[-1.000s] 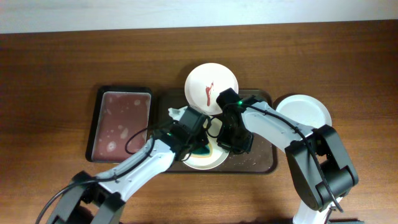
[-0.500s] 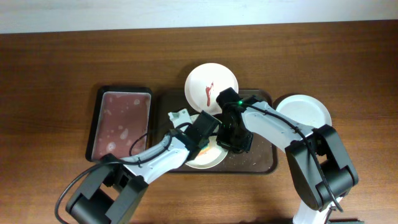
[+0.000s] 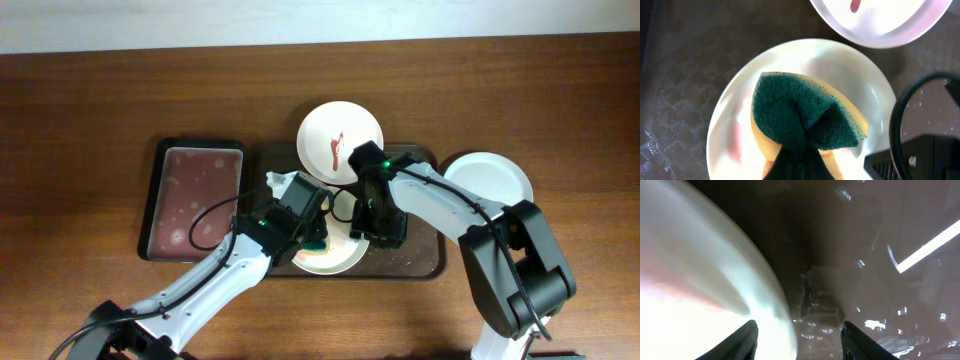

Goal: Clean dirty plates on tray and stack at the side

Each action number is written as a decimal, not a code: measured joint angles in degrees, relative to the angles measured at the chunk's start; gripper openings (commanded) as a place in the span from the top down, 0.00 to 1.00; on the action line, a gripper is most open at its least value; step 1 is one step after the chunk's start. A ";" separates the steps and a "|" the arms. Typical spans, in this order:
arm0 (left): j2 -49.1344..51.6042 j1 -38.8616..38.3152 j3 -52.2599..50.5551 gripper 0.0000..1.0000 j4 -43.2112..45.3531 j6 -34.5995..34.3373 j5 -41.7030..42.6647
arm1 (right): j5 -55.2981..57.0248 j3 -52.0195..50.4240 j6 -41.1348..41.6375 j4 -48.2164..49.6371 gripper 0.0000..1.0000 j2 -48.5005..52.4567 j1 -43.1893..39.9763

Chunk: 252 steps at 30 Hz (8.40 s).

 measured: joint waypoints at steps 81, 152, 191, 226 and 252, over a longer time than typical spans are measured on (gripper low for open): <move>-7.50 25.20 -0.70 1.00 -6.14 25.77 4.76 | 23.71 10.49 -15.41 -8.74 0.96 -11.17 0.26; 7.39 36.85 -2.10 0.48 -2.62 40.83 7.56 | -3.50 10.54 0.37 24.39 0.59 5.66 -15.37; 7.39 36.85 -2.29 0.43 -2.60 40.83 7.54 | -3.72 19.87 -45.66 6.12 0.93 13.86 -14.38; 6.21 36.85 -2.64 0.43 5.90 41.00 7.32 | -4.09 19.58 -9.18 -5.01 0.95 13.90 -7.26; -10.23 36.85 -1.09 1.00 4.68 46.45 4.35 | -4.04 19.65 -9.40 -6.10 0.95 13.90 -7.26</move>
